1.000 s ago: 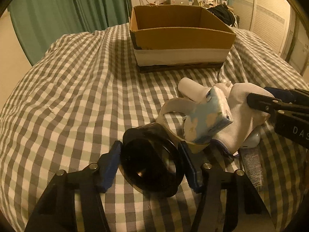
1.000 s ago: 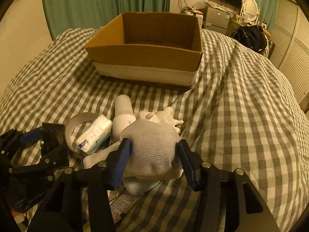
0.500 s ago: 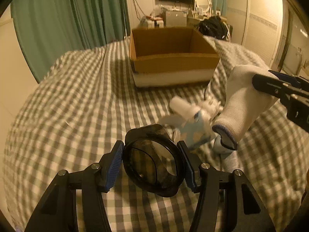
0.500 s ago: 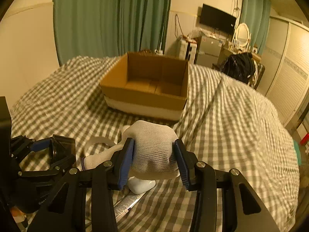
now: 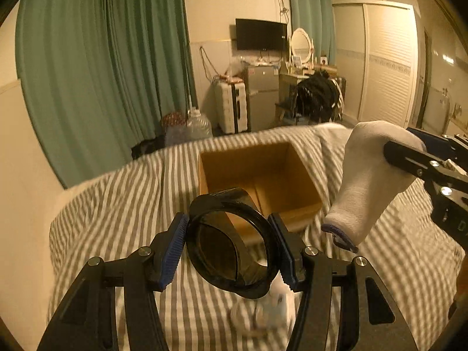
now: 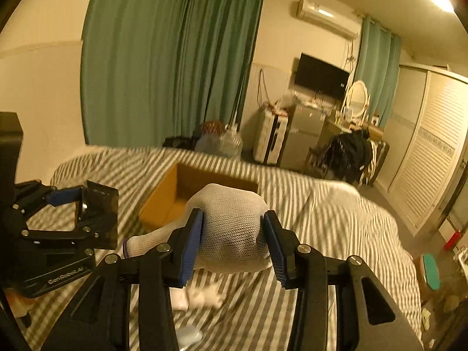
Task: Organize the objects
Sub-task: 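Carry both items into the cardboard box and open both tools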
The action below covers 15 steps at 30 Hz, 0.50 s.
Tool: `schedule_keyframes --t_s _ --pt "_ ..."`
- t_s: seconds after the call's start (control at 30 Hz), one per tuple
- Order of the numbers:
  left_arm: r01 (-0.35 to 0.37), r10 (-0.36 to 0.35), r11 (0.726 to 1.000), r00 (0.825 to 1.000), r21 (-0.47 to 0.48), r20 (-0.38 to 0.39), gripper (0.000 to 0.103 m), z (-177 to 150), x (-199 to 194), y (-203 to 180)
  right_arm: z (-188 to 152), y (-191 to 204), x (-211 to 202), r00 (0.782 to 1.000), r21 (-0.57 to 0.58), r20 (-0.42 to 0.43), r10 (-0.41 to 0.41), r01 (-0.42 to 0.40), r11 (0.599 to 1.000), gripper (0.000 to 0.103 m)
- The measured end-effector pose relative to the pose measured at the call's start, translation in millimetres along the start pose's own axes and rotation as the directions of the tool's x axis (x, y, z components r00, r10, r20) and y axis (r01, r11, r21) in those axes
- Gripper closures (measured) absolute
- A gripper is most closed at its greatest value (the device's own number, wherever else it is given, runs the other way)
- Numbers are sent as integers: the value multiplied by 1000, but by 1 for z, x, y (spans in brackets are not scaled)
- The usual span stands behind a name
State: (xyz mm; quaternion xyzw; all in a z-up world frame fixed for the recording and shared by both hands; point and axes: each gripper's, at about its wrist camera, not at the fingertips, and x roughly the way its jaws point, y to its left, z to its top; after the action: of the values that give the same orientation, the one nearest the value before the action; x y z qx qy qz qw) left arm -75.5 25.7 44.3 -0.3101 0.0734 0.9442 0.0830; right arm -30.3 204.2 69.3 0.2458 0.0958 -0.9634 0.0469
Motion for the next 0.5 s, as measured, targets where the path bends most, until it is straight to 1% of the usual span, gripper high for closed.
schedule_keyframes --t_s 0.13,0.27,0.37,0.5 --pt "-6 6 1000 1000 3 12 46 36 28 0 32 -14 21 1000 -4 21 -14 14 1000 61" --pt "-4 4 1000 1000 6 5 46 59 64 3 56 -22 61 1000 -8 15 -26 26 1000 61" --pt "-3 3 1000 1000 4 -15 46 68 101 2 65 -26 100 1000 -1 -6 -15 15 1000 61" --pt "2 -1 1000 999 12 -45 46 63 143 0 64 -27 153 999 5 -48 -4 4 1000 61"
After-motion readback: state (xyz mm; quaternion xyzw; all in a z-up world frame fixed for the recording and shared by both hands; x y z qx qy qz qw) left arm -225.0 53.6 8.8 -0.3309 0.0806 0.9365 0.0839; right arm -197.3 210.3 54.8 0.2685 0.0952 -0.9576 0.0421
